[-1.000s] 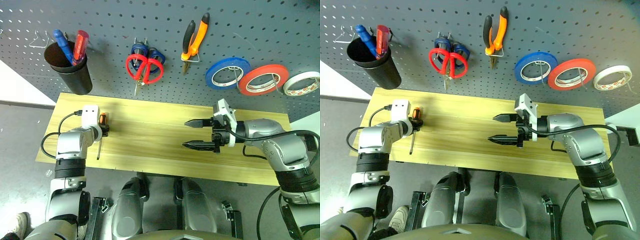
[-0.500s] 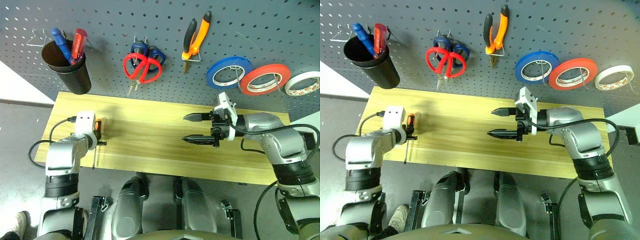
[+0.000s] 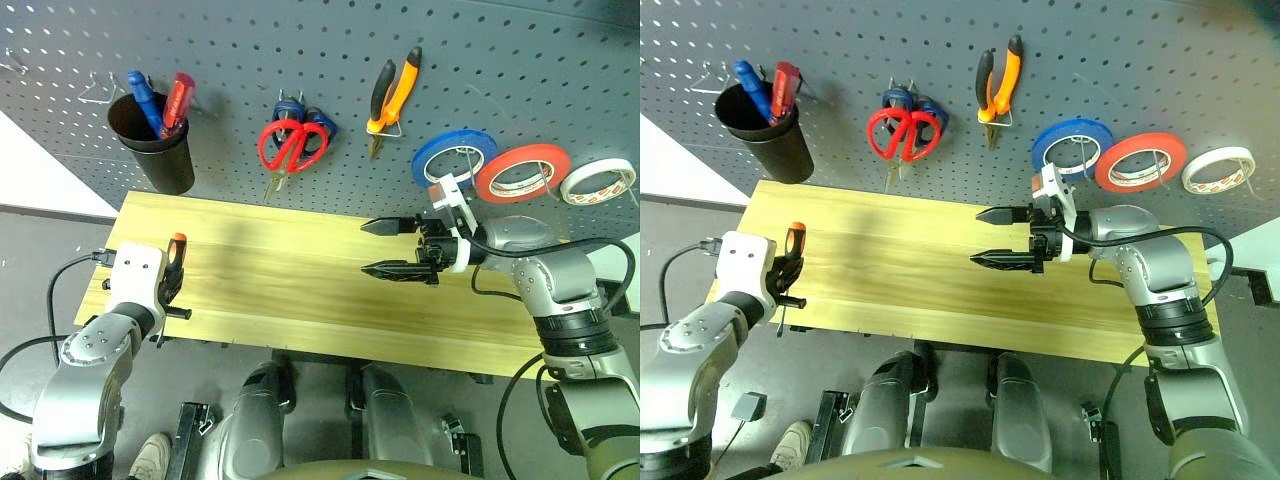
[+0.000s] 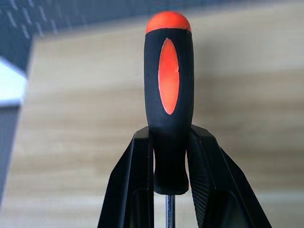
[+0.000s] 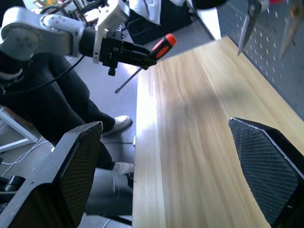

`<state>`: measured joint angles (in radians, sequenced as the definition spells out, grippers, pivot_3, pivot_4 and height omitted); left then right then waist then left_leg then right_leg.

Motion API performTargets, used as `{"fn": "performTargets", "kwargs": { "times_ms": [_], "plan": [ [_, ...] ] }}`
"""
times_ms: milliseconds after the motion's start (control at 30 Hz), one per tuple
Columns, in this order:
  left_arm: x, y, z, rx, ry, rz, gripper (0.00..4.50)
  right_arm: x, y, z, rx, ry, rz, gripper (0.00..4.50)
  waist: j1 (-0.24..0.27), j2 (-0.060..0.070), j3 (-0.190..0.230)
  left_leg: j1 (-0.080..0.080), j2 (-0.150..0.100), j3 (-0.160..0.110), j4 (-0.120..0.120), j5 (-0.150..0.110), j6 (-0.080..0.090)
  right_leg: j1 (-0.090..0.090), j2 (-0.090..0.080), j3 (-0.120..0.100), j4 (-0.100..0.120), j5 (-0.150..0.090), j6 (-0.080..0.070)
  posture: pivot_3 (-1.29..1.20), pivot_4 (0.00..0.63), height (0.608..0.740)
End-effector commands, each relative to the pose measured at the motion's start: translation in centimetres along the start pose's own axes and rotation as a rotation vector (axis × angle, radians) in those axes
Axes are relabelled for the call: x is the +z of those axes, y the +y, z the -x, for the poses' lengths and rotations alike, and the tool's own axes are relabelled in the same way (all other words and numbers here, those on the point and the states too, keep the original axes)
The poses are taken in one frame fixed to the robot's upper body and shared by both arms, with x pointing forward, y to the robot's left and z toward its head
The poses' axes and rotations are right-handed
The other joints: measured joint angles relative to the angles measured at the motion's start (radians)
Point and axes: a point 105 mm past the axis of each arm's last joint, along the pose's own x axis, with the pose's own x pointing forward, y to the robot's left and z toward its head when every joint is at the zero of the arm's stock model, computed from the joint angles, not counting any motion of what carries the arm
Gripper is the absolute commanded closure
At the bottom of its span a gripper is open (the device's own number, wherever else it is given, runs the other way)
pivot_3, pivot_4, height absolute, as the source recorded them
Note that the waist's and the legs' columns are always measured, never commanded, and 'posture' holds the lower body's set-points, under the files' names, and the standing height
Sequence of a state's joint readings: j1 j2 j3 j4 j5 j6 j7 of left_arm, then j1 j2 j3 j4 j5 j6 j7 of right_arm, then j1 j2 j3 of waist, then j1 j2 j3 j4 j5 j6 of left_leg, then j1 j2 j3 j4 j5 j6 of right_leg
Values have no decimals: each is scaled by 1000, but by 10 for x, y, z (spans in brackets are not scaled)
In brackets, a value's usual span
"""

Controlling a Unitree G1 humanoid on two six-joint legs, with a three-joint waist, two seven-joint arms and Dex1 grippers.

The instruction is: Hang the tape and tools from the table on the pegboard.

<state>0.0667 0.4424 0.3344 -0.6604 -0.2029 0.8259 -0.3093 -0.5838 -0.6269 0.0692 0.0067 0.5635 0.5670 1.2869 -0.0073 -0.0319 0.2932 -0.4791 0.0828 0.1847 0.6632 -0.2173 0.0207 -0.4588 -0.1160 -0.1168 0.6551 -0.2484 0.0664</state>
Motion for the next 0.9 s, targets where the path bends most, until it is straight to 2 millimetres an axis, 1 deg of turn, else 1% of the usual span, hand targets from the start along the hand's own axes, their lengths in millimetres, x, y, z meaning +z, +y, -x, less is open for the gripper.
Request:
{"fn": "performTargets", "kwargs": {
  "times_ms": [33,133,233,267,333,467,600,767,900],
  "plan": [
    [39,7,13,-7,-209,-42,3878,10,0,3,7,-24,42,0,-1,0,-16,0,0,0,0,0,0,0,1,0,-2,1,1,80,142,734],
    [57,15,17,6,-293,-77,3878,12,0,3,12,-28,46,0,-2,0,-33,0,0,1,0,0,1,2,2,0,-5,4,2,79,133,734],
    [84,17,19,4,-401,-76,3878,16,0,4,17,-42,48,0,1,0,-45,0,0,1,0,1,2,2,3,0,-5,5,2,80,122,734],
    [96,16,21,-7,-450,-79,3878,18,1,5,18,-44,49,0,3,0,-48,0,0,1,0,1,2,2,3,0,-5,5,2,84,117,734],
    [114,14,27,-22,-520,-96,3878,20,1,6,22,-48,53,0,10,-1,-58,0,0,1,0,2,3,2,3,0,-5,5,2,85,112,734],
    [136,13,37,-15,-604,-91,3878,24,1,7,27,-59,61,0,16,0,-68,0,-1,2,1,3,6,3,5,1,-5,5,2,84,107,734],
    [154,16,41,0,-655,-108,3878,26,1,6,27,-66,64,0,21,0,-78,1,0,3,2,4,5,5,9,0,-5,5,2,84,101,734],
    [177,21,36,16,-702,-132,3878,31,-1,5,14,-89,76,0,21,0,-92,2,1,1,3,4,5,8,11,0,-5,5,2,72,92,734],
    [196,32,21,40,-767,-149,3878,40,-4,2,-8,-125,98,0,20,1,-96,4,1,1,3,4,4,9,12,0,-5,5,2,59,90,734]
  ]
}}
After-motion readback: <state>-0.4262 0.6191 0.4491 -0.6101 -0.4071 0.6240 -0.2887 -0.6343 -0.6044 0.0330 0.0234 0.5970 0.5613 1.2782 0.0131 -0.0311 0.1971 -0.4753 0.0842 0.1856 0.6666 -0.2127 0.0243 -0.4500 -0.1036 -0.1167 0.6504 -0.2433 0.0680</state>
